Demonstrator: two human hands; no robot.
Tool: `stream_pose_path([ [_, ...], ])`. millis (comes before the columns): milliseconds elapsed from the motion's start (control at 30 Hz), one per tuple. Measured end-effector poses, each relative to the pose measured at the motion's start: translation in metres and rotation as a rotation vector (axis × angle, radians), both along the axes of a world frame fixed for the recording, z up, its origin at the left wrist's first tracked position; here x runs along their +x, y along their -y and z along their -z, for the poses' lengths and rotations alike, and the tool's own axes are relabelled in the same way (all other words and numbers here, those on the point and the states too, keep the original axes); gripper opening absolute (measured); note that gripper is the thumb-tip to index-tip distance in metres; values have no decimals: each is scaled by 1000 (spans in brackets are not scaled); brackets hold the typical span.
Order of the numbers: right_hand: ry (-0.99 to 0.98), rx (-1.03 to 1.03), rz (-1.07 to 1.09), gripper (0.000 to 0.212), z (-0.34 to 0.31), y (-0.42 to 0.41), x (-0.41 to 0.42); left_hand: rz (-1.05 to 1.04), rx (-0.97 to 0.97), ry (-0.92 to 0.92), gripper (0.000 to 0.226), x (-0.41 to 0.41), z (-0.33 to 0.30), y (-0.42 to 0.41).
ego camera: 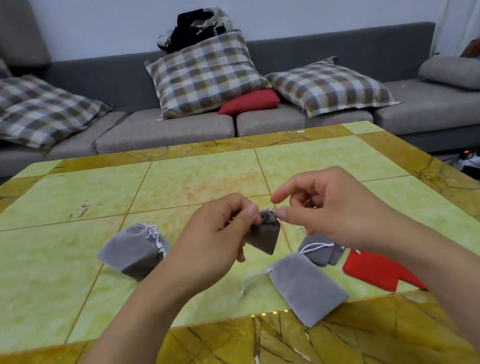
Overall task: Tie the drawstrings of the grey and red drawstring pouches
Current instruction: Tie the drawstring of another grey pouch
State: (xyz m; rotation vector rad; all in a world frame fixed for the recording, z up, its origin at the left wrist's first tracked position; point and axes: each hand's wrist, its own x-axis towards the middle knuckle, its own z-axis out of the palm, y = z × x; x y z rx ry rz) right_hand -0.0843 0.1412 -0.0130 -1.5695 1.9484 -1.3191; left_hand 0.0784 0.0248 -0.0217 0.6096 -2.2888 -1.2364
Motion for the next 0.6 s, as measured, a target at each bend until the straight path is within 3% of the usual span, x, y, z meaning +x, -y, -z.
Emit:
stream_pose_path([
  [133, -128, 23, -9, 9, 2, 1, 1, 15, 103, -42, 30, -3, 0, -4],
  [233, -113, 40, -43, 14, 2, 1, 4, 31, 60, -148, 28, -4, -2, -6],
  [367, 18, 32, -70, 19, 3, 0, 4, 90, 184, -234, 24, -4, -1, -4],
  [600, -76, -14, -115, 13, -3, -2, 4, 101, 203, -185, 22, 3, -1, 5],
])
